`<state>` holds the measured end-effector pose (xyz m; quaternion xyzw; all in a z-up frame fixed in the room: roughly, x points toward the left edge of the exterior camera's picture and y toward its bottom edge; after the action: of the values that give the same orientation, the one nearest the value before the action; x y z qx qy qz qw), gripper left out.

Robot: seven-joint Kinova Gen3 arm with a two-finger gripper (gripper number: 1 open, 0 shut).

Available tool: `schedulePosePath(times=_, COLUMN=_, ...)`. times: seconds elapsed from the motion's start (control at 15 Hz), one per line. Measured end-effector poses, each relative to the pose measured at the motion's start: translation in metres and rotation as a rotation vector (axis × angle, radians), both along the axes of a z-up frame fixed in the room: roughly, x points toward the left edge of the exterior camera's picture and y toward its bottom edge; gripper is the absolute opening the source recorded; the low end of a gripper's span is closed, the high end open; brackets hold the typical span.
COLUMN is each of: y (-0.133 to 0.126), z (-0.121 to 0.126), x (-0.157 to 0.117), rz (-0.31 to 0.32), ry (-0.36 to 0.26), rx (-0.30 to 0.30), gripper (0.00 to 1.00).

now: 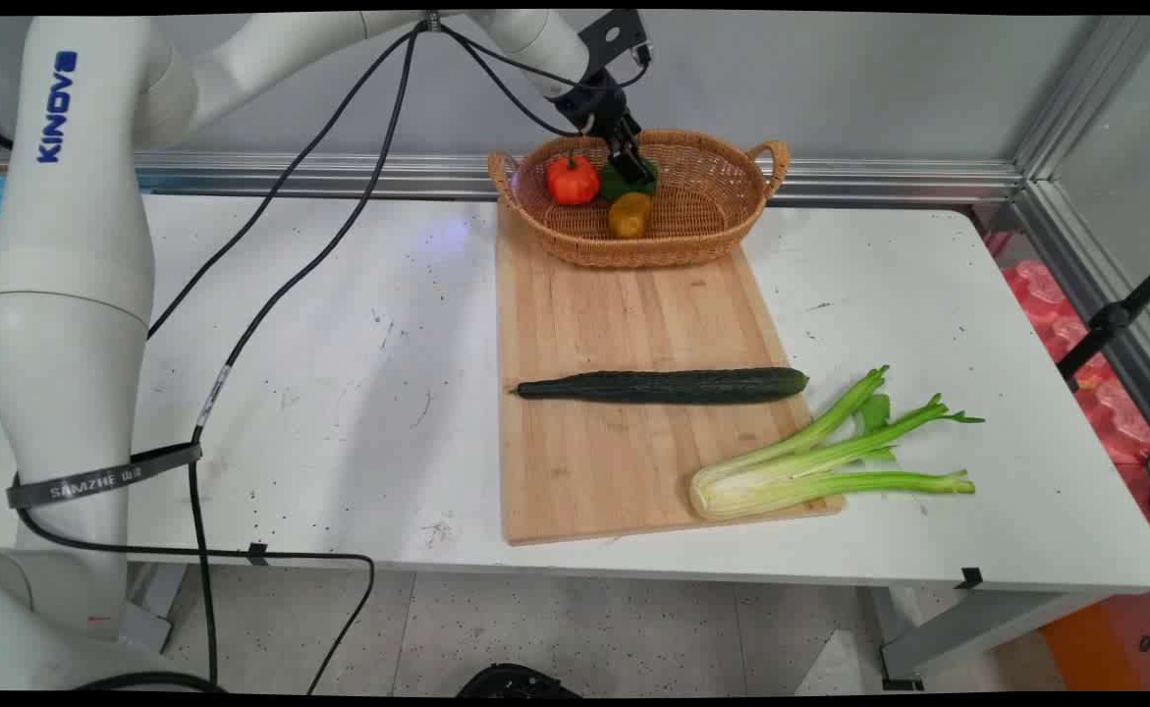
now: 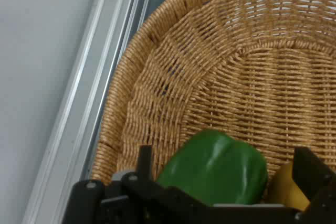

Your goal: Pick up the cucumber from the cutting board

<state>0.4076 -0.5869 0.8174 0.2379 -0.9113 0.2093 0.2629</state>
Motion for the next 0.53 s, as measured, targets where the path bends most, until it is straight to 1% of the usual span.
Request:
schedulePosePath(times=0.27, y=0.002, z=0.002, x=-0.002, rz=0.003, ry=0.011, rx=0.005, gripper=1.0)
schedulePosePath(times=0.53, y=0.007, z=0.012, x=-0.009, rz=0.002, ry=0.025, rx=0.003, gripper=1.0)
